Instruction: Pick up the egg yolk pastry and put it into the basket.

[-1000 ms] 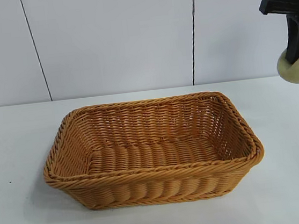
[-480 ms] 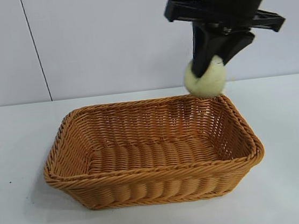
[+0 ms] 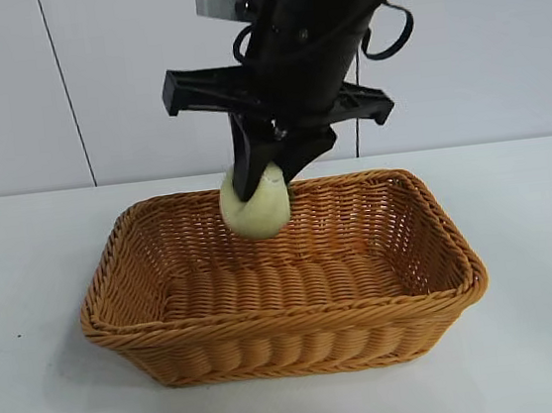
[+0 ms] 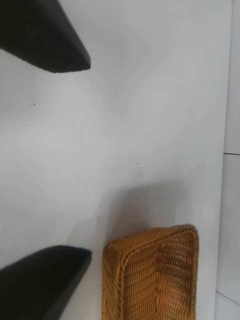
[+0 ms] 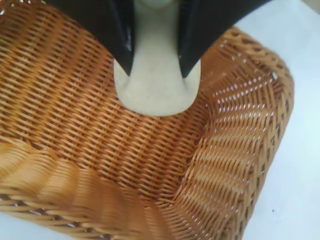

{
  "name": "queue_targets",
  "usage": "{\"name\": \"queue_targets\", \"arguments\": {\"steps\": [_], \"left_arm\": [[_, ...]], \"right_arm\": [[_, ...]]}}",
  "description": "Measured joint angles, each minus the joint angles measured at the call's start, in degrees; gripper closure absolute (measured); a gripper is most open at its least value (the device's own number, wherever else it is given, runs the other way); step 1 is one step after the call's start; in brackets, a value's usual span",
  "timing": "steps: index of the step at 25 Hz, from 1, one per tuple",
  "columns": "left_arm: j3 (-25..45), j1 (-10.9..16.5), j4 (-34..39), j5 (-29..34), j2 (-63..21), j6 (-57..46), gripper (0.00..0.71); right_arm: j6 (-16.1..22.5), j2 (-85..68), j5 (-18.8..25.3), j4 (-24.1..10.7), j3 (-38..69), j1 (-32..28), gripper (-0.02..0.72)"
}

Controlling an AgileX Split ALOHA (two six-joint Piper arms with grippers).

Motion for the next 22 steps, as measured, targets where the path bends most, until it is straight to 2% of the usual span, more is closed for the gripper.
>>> {"name": "queue_targets", "arguments": {"steps": [4, 7, 9, 12, 13, 14, 16, 19, 22], "left_arm": [[0.00, 0.00, 0.00, 0.00, 0.00, 0.00, 0.021], [0.00, 0.00, 0.00, 0.00, 0.00, 0.00, 0.021], [0.00, 0.00, 0.00, 0.00, 0.00, 0.00, 0.021], [0.00, 0.00, 0.00, 0.00, 0.00, 0.00, 0.021], [0.00, 0.00, 0.00, 0.00, 0.00, 0.00, 0.021], [0.00, 0.00, 0.00, 0.00, 0.00, 0.00, 0.021], [0.00, 0.00, 0.00, 0.00, 0.00, 0.00, 0.021], [0.00, 0.00, 0.00, 0.00, 0.00, 0.00, 0.021], [0.00, 0.00, 0.00, 0.00, 0.00, 0.00, 0.021]], "right_arm": [[0.12, 1.48, -0.94, 0.00, 0.00, 0.00, 0.551], [0.12, 1.42, -1.63, 0.00, 0.00, 0.04, 0.511], [0.12, 1.42, -1.66, 0.00, 0.00, 0.04, 0.414], [0.12, 1.42, -1.66, -0.02, 0.00, 0.04, 0.161], [0.12, 1.42, -1.49, -0.02, 0.00, 0.04, 0.099], [0.12, 1.31, -1.02, -0.02, 0.00, 0.04, 0.067], [0.06, 0.78, 0.66, -0.37, -0.23, 0.04, 0.030], [0.06, -0.46, 6.06, -2.57, -3.39, 0.04, 0.017], [0.06, -1.57, 14.55, -5.86, -9.90, 0.04, 0.010]]}}
